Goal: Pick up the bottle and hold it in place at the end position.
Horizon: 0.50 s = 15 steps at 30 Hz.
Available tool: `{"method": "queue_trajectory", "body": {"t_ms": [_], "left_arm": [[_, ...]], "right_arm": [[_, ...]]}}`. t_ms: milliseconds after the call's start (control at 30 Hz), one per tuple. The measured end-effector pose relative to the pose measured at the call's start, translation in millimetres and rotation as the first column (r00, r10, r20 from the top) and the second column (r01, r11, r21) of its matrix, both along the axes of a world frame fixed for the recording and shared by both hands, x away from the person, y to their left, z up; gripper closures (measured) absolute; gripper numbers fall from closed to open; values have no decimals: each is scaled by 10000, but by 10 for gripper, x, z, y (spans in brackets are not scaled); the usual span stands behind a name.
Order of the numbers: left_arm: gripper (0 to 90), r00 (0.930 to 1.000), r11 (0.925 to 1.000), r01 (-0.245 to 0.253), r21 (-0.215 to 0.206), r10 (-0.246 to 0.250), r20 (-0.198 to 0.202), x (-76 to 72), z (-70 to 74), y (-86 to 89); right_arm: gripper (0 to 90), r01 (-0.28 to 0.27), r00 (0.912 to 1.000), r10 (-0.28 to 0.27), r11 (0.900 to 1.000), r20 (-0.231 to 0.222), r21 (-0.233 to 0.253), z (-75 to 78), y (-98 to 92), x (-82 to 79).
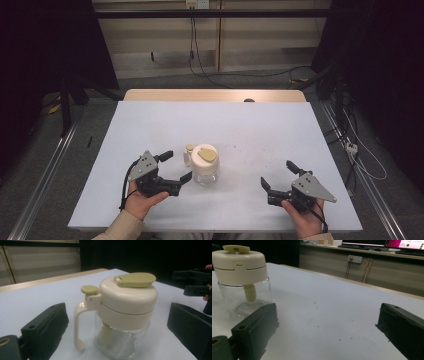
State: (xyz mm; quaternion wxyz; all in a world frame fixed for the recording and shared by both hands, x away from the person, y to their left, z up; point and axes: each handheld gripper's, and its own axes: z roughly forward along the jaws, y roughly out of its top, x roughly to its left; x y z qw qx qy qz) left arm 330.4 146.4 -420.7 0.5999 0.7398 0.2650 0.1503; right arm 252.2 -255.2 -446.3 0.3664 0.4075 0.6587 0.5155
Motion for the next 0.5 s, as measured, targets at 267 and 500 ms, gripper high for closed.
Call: {"method": "queue_trajectory", "body": {"t_ms": [267, 500], "left_arm": [[39, 9996, 9964, 269, 799, -269, -21, -42, -53, -100], [49, 9973, 9930, 531, 1055, -473, -565, -15, -147, -212]], "right_arm": [[29, -43, 9999, 37, 9993, 161, 364, 36, 6, 7], [29, -8, 10000, 6, 9995, 65, 322, 37, 13, 43]]}}
